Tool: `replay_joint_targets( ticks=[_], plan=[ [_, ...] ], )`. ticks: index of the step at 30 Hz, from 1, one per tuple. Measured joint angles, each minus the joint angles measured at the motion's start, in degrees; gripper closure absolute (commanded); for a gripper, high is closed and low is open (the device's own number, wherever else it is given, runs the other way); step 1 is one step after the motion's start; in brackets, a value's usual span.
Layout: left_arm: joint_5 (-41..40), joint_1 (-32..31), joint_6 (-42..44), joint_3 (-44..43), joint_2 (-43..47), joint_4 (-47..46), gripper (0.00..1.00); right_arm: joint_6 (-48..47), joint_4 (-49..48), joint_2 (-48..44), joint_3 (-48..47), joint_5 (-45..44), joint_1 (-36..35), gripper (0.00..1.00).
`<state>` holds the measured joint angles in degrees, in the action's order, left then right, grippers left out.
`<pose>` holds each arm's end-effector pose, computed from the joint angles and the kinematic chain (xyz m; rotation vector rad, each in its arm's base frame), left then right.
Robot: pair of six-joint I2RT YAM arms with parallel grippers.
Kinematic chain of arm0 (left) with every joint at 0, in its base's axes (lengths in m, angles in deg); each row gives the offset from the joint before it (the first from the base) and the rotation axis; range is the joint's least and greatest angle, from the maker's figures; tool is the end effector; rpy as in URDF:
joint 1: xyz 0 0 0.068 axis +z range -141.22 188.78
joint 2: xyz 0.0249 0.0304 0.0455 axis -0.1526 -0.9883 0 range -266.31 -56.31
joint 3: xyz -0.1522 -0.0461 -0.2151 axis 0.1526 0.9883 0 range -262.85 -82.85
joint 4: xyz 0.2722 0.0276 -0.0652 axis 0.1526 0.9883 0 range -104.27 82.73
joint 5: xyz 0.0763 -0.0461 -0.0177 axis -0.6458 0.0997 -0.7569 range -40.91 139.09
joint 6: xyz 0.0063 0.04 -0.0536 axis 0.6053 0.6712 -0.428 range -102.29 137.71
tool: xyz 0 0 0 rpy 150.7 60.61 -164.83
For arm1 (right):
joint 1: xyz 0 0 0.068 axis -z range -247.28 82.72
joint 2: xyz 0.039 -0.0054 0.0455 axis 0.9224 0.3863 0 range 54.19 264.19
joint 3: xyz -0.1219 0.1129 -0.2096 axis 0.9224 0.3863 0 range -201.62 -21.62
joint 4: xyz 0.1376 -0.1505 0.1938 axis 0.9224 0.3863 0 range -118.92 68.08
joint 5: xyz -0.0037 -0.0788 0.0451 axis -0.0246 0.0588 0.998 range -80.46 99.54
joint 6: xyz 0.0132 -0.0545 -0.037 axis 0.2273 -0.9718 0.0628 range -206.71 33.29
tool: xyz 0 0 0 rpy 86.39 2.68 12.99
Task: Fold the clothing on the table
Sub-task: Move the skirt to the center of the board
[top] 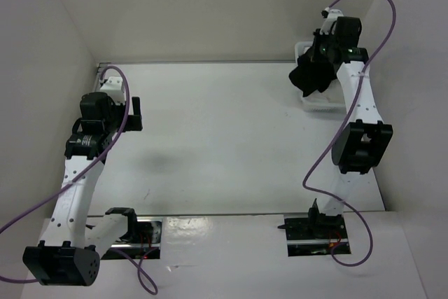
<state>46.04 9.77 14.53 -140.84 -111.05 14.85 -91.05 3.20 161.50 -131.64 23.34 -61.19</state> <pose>0.2476 0.0071 0.3439 -0.1072 2.0188 0.0295 0.4685 -0.0371 0.3709 -0.1147 2.0675 0.1393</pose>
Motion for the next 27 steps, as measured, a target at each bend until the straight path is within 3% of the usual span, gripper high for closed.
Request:
replay_joint_targets(
  ticks=[11, 17, 18, 19, 20, 21, 27],
  plan=[
    [0.9, 0.0, 0.2, 0.3, 0.1, 0.0, 0.00, 2.4, -2.3, -18.0, -3.5, 7.9, -14.2, 1.00],
    [1.9, 0.0, 0.2, 0.3, 0.1, 0.0, 0.00, 1.6, -7.0, -24.2, 5.8, 6.5, -18.7, 1.00],
    [2.1, 0.0, 0.2, 0.3, 0.1, 0.0, 0.00, 1.2, -7.2, -23.8, 7.6, 6.3, -18.8, 0.87],
    [2.3, 0.0, 0.2, 0.3, 0.1, 0.0, 0.00, 0.7, -7.2, -22.9, 9.3, 6.1, -18.8, 0.34],
    [2.6, 0.0, 0.3, 0.3, 0.1, 0.0, 0.00, -0.1, -7.3, -21.2, 11.3, 5.3, -18.9, 0.07],
    [2.9, 0.0, 0.3, 0.3, 0.1, 0.0, 0.00, -0.6, -7.1, -19.7, 12.9, 4.4, -19.0, 0.02],
    [4.9, 0.0, 1.5, 0.3, 0.1, 0.1, 0.00, -2.9, -5.4, -6.4, 26.5, -10.3, -20.8, 0.02]
  ],
)
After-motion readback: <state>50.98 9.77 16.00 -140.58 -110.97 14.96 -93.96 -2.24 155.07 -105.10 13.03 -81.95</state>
